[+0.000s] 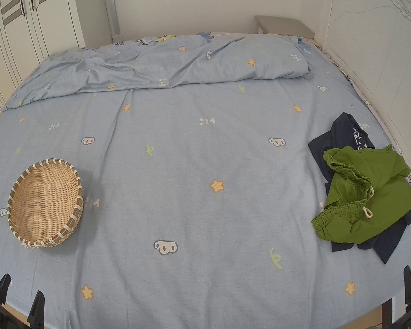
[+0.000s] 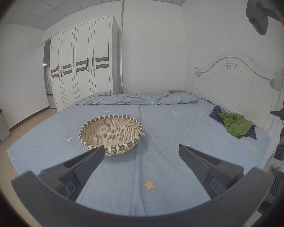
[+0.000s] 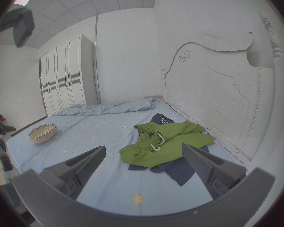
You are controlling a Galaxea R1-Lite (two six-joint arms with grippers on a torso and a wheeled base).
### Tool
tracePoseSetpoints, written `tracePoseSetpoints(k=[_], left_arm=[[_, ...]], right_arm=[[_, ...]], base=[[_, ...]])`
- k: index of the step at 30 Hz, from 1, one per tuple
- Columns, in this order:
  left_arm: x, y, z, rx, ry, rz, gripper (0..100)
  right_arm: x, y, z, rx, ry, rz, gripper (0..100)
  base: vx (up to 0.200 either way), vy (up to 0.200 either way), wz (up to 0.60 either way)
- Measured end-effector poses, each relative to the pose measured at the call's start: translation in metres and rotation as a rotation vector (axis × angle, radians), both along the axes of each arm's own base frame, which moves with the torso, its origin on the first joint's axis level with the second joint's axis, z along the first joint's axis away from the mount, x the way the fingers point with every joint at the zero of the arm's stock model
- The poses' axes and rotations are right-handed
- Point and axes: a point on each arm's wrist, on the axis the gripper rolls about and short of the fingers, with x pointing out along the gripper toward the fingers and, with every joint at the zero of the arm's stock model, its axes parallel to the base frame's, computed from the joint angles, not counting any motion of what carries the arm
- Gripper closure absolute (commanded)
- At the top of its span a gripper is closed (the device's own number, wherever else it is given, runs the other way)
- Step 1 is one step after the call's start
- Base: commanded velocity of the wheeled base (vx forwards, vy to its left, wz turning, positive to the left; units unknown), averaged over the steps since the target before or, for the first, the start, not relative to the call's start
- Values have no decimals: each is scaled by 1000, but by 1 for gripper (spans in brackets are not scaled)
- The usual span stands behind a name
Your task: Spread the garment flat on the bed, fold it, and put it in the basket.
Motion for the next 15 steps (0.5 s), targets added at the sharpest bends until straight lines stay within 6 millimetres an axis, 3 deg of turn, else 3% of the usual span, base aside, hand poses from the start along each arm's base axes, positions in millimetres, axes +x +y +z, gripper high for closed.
tracePoseSetpoints(k=[3, 9, 15], left_arm=[[0, 0, 0, 0, 0, 0, 0], [0, 0, 0, 0, 0, 0, 0], [0, 0, 0, 0, 0, 0, 0]], right_arm=[[-4, 0, 14, 26, 2, 17, 0], [-13, -1, 71, 21, 30, 45, 0], [15, -1, 107, -2, 169, 21, 0]], base=[[0, 0, 0], [0, 0, 0], [0, 0, 0]])
